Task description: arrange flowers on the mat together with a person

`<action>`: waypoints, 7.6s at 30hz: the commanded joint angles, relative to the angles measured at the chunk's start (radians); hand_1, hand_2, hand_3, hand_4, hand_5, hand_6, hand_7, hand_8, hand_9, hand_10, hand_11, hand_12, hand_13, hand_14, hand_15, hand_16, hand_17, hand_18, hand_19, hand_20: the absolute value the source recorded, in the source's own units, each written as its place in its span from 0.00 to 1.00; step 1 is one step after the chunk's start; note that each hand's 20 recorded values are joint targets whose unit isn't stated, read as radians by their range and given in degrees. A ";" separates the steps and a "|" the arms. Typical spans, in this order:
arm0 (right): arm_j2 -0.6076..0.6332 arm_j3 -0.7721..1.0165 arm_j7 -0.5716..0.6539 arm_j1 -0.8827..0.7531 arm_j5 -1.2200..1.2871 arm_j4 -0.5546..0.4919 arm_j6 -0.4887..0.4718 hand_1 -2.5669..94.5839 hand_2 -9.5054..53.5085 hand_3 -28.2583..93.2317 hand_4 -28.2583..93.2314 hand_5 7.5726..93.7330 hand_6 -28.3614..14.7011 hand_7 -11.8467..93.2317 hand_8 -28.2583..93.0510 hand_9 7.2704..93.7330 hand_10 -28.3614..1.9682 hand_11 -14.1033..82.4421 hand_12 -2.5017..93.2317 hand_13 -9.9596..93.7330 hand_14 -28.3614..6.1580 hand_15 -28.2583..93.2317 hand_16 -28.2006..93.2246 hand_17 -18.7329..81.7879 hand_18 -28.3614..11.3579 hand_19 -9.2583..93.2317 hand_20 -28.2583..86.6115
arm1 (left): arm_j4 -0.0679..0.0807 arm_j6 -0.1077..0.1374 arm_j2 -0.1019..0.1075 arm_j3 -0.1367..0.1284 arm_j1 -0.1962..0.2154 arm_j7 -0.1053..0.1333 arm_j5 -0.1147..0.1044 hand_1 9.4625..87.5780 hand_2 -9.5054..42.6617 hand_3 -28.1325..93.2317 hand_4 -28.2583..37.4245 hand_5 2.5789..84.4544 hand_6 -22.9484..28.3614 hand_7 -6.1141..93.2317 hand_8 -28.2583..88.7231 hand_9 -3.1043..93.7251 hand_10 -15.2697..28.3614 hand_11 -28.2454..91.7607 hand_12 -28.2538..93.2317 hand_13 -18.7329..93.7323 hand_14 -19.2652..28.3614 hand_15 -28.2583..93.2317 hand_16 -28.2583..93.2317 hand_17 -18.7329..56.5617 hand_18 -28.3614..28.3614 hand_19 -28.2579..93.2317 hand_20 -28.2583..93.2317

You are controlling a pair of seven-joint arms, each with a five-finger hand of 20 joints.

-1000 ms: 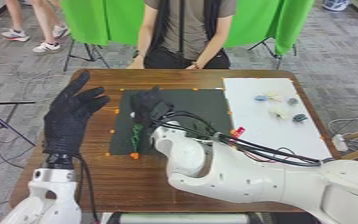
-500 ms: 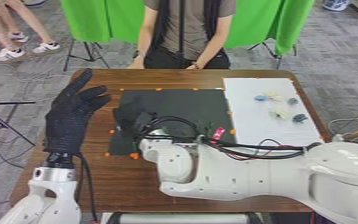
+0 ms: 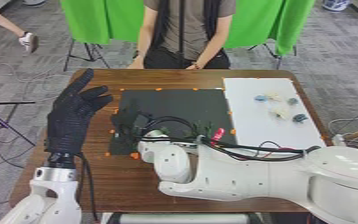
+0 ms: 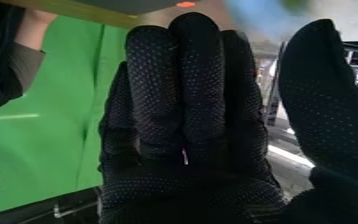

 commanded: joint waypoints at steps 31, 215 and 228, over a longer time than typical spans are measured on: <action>0.272 1.430 -0.387 -1.253 1.149 -0.678 0.115 0.19 0.42 0.79 0.01 0.51 0.59 0.24 0.13 0.58 0.28 0.34 0.17 0.58 0.27 0.65 0.30 0.30 0.26 0.68 0.42 | 0.002 -0.077 -0.241 -0.129 0.216 -0.161 0.073 0.17 0.34 0.85 0.04 0.43 0.58 0.17 0.16 0.44 0.79 0.45 0.32 0.44 0.94 0.67 0.15 0.22 0.97 0.83 0.19; 0.276 0.483 0.173 -0.303 -0.006 -0.287 0.142 0.68 0.00 0.76 0.00 0.86 0.69 0.37 0.21 1.00 0.75 0.28 0.42 0.91 0.74 0.61 0.50 0.47 0.36 0.79 0.37 | -0.010 0.006 -0.159 -0.150 0.255 -0.075 -0.016 0.16 0.33 0.85 0.03 0.39 0.58 0.18 0.16 0.43 0.79 0.45 0.33 0.44 0.94 0.67 0.16 0.21 0.98 0.82 0.18; 0.145 0.245 0.069 -0.186 0.032 -0.135 0.104 0.67 0.00 0.76 0.00 0.83 0.72 0.39 0.20 0.98 0.74 0.27 0.43 0.88 0.76 0.61 0.51 0.45 0.43 0.74 0.35 | 0.001 0.014 -0.134 -0.121 0.210 -0.071 -0.019 0.17 0.33 0.85 0.02 0.39 0.58 0.18 0.16 0.43 0.79 0.45 0.33 0.43 0.93 0.66 0.16 0.21 0.98 0.82 0.18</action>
